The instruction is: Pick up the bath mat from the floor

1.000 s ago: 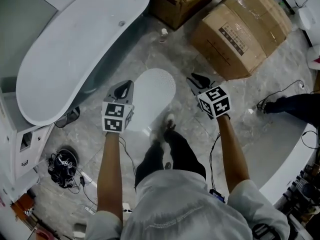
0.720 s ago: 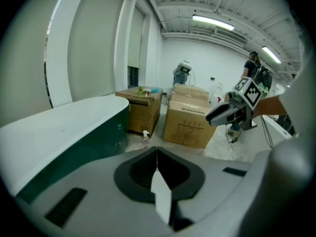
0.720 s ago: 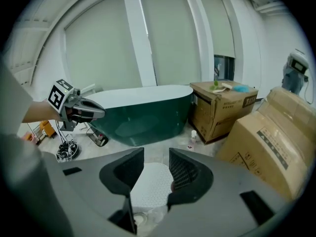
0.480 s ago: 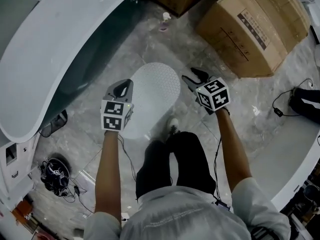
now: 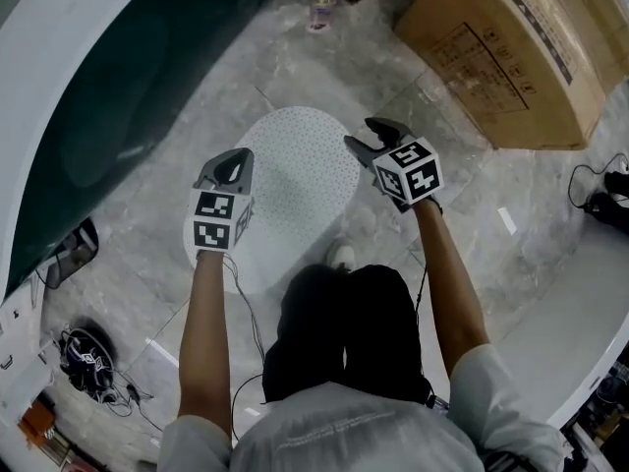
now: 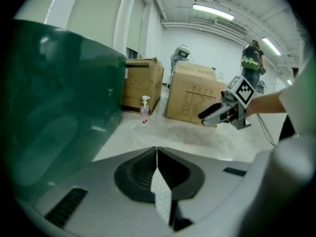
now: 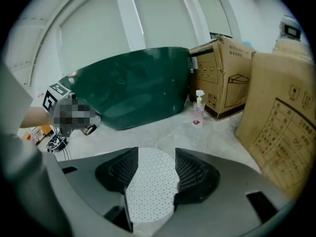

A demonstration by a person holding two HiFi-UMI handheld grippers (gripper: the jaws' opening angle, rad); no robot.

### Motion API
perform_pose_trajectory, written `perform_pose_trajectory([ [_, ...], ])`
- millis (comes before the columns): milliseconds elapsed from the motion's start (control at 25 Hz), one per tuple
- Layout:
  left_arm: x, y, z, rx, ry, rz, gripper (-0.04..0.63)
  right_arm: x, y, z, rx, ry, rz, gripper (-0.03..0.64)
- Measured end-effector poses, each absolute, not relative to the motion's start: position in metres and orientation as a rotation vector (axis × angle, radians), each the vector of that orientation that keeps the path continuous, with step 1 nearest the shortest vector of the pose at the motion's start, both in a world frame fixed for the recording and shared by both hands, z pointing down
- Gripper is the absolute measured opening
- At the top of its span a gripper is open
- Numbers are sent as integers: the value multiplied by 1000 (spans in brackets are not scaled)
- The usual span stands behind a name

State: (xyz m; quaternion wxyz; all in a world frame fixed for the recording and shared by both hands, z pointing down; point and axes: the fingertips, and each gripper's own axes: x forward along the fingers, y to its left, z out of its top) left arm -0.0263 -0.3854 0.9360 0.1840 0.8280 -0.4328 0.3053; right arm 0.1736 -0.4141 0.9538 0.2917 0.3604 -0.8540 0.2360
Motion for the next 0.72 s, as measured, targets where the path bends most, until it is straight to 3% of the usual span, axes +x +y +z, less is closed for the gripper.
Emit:
perform_pose_trajectory([
  [400,-33,-382,1060,2330,-1238,848,17,163,-440,1114,880,-2245,661,251],
  [720,-52,-369,1110,2322,-1237,841,17,168,-463,1205,876,-2153,739,260],
])
